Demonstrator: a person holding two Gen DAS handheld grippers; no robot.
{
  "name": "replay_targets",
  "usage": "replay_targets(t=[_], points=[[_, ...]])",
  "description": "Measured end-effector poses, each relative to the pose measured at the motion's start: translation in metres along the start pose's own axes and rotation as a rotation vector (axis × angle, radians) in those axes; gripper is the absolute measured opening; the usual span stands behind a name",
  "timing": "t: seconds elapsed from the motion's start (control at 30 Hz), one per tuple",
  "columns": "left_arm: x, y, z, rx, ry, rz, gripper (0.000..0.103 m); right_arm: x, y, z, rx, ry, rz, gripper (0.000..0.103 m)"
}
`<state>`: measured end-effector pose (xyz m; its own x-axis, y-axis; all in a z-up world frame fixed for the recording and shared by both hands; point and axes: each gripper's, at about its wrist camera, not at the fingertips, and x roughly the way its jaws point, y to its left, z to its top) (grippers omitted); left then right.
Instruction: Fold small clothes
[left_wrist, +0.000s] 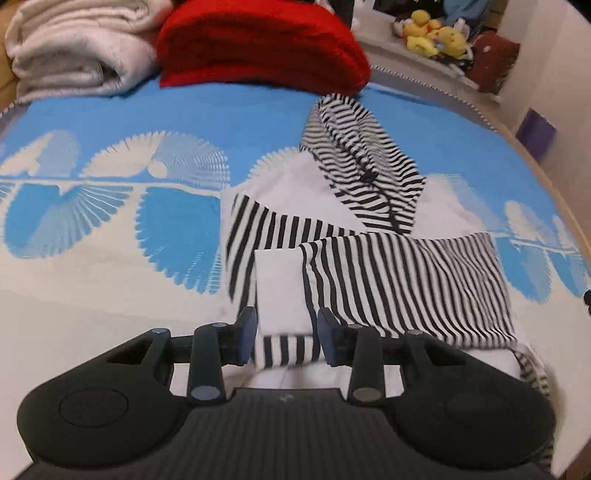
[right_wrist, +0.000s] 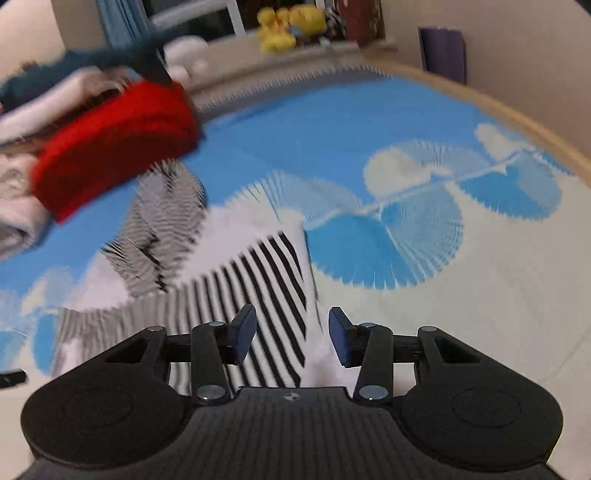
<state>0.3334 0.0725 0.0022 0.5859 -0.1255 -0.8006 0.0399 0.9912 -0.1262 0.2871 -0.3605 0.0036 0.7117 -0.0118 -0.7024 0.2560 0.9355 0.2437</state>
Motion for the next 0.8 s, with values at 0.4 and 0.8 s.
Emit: replay_targets(t=[0.4,0.8], points=[[-0.131,-0.02,-0.068,0.075,-0.137,0.105,0.052,-0.108,-0.025,-0.05,-0.12,-0.086,0.059,0.046],[-0.214,-0.036,-0.113,0.124,-0.239,0.12,0.068,-0.189,-0.013,-0.104,-0.222,-0.344,0.058,0.054]])
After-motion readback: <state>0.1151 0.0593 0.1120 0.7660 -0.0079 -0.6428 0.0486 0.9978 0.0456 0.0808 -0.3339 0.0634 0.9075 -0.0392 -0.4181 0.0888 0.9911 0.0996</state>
